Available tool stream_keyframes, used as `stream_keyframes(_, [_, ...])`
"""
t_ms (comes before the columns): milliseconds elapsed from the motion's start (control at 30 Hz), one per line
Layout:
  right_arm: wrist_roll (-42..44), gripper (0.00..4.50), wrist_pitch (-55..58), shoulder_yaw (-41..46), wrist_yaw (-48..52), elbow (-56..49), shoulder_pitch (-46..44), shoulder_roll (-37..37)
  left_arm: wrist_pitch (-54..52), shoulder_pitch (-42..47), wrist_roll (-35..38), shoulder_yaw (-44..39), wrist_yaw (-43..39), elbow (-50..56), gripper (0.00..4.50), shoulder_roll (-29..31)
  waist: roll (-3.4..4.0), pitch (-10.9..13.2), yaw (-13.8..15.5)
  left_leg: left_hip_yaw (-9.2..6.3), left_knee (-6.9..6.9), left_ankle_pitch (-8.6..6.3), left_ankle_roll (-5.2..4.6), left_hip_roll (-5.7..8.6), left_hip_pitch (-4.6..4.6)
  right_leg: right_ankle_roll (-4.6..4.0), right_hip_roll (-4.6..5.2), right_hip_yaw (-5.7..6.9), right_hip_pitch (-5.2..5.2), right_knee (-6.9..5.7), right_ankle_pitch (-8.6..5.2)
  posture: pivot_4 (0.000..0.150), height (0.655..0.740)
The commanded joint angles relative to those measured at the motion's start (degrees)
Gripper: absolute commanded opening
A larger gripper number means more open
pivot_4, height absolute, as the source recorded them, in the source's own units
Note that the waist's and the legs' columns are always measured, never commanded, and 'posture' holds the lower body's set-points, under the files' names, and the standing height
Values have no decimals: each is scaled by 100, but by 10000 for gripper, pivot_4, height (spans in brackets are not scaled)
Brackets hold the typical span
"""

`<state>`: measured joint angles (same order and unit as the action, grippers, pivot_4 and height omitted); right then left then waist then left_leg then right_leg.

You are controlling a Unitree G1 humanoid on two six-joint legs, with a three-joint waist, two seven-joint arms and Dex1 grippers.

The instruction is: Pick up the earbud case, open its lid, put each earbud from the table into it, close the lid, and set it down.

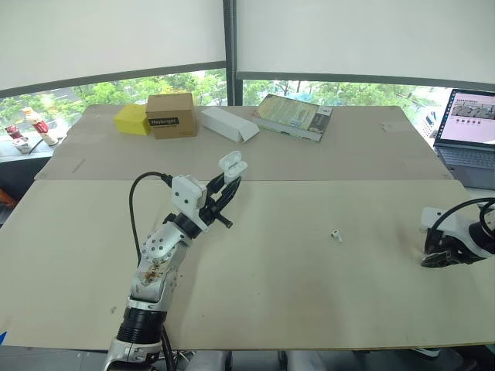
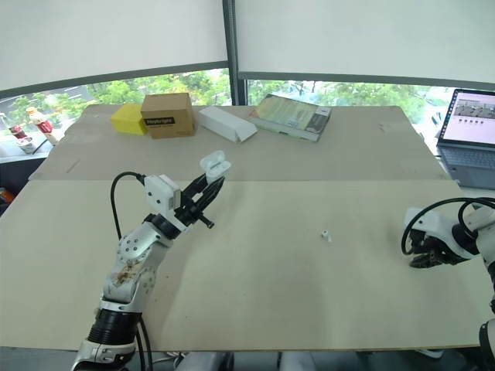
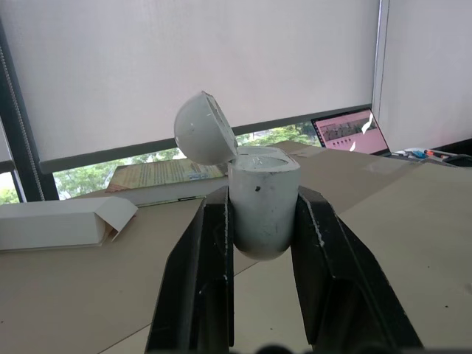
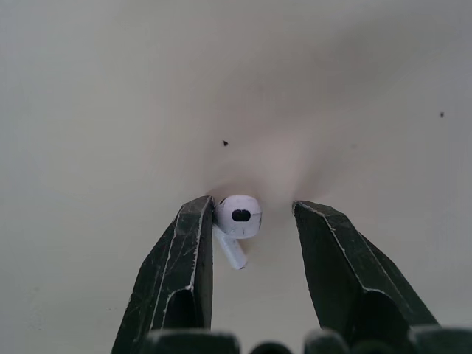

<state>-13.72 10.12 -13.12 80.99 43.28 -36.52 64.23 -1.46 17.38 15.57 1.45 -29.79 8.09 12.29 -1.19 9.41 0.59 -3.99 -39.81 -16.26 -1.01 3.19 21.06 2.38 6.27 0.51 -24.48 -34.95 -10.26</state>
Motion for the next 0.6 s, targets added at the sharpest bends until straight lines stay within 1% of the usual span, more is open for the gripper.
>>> stream_keyframes(33, [153,19428,589,154,98,-238,23,-2,64,1,-10,23,36,249,5646,-8,0,0,1,0,0,0,0,0,0,0,0,0,0,0,0,1500,7400])
stream_keyframes(100, [237,19428,892,186,127,-467,108,-16,59,3,-11,24,42,258,5646,-7,0,0,1,0,0,0,0,0,0,0,0,0,0,0,0,1500,7400])
stream_keyframes(233, [356,19428,1134,257,73,-829,330,23,69,22,-5,11,22,229,5646,10,0,0,0,-1,0,0,0,-1,0,0,0,2,0,-1,0,1500,7400])
stream_keyframes(433, [372,19428,1084,309,20,-1085,645,144,57,61,13,-3,-9,196,5646,38,0,0,-1,-1,0,0,0,-1,-1,1,-1,3,0,-1,0,1500,7400])
stream_keyframes(600, [313,19428,851,299,-117,-963,685,207,45,50,15,15,-17,202,5646,39,0,0,6,-1,-1,0,0,-1,-1,1,-1,5,4,0,0,1500,7400])
